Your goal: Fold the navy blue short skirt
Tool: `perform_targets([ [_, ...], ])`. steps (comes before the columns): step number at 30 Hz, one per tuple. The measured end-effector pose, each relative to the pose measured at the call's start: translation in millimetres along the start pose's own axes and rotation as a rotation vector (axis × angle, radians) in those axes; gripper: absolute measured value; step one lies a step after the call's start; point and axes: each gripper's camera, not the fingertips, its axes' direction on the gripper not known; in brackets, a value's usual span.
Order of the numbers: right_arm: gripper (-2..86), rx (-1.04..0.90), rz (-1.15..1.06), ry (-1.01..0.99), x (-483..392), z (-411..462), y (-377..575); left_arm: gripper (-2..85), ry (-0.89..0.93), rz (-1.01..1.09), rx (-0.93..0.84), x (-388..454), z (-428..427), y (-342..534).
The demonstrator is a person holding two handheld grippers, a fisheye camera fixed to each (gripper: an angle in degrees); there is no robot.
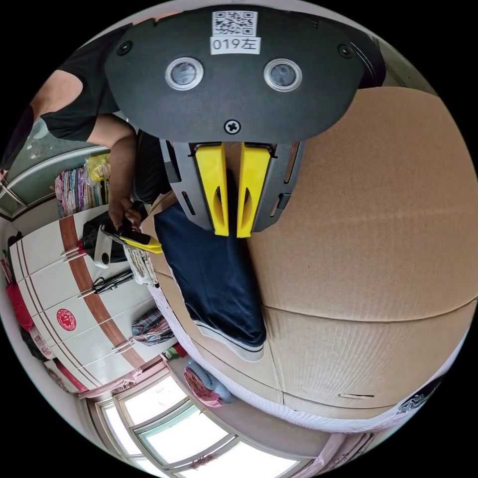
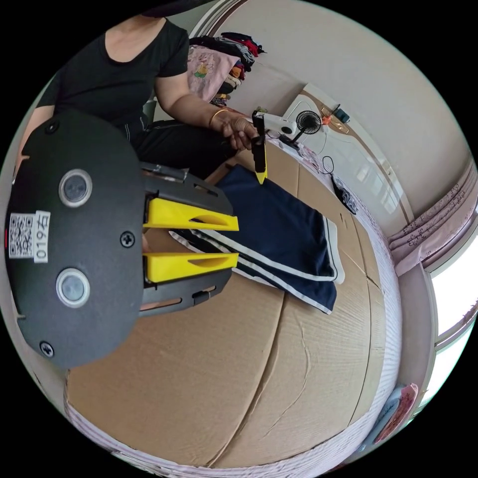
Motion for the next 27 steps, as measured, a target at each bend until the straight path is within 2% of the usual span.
perform_targets([
  [11,-0.4,-0.02,0.014,0.045,-5.3,10.6,10.7,1.7,0.01,-0.007,0.017,4.8,-14.4,4.7],
  [16,-0.6,-0.039,0.011,0.038,-5.2,21.3,12.8,2.2,-0.042,0.007,-0.042,5.6,-9.1,1.2],
  [20,-0.3,-0.033,-0.005,0.046,-10.8,25.6,15.0,3.6,-0.045,0.033,-0.004,9.9,-21.9,1.6],
  [23,0.0,-0.035,-0.016,0.061,-15.1,29.0,16.8,6.1,0.003,0.026,0.014,8.4,-36.8,8.9],
  [27,0.2,-0.037,-0.016,0.065,-15.2,32.7,18.1,8.4,0.041,-0.021,-0.056,3.1,-29.5,14.3],
])
